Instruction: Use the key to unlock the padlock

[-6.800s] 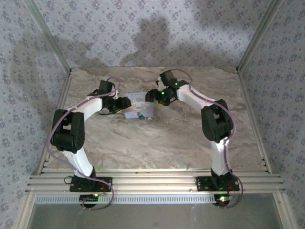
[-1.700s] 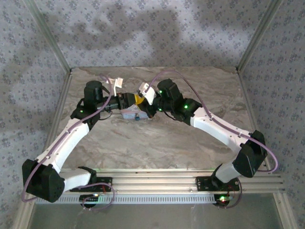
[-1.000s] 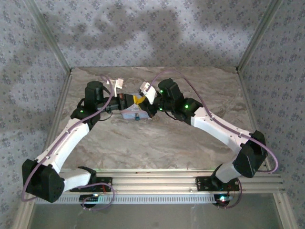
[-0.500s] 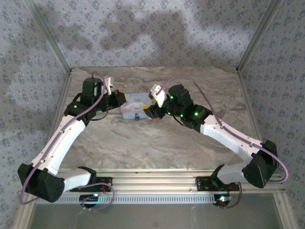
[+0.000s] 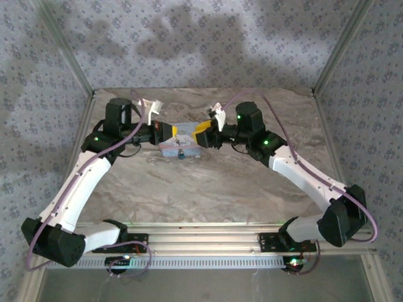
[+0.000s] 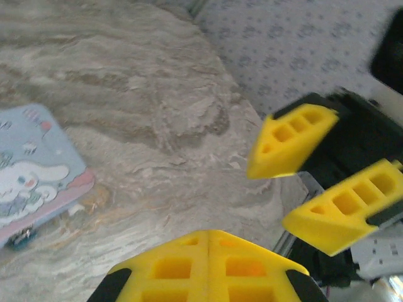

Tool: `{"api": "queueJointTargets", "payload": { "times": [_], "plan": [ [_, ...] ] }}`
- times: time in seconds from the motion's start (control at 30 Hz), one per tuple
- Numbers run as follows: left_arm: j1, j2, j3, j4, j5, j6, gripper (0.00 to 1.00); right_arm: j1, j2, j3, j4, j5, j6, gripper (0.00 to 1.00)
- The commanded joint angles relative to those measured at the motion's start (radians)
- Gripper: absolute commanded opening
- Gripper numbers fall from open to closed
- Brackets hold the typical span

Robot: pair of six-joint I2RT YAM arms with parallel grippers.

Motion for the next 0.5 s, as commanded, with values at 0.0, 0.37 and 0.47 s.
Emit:
{"api": "queueJointTargets", "payload": {
  "times": [0.0,0.37,0.47],
  "plan": [
    [0.011,0.000,0.054,-0.001,0.128,0.146,0.00,-0.003,0.012,0.071,0.006,-0.215,0.090,0.38],
    [0.044,0.079,0.135,-0.024,0.344,0.228,0.00,-0.006,0.081,0.131,0.010,-0.386,0.169,0.39],
    [0.044,0.083,0.136,-0.014,0.375,0.225,0.00,-0.008,0.096,0.134,0.038,-0.388,0.187,0.37]
  ]
}}
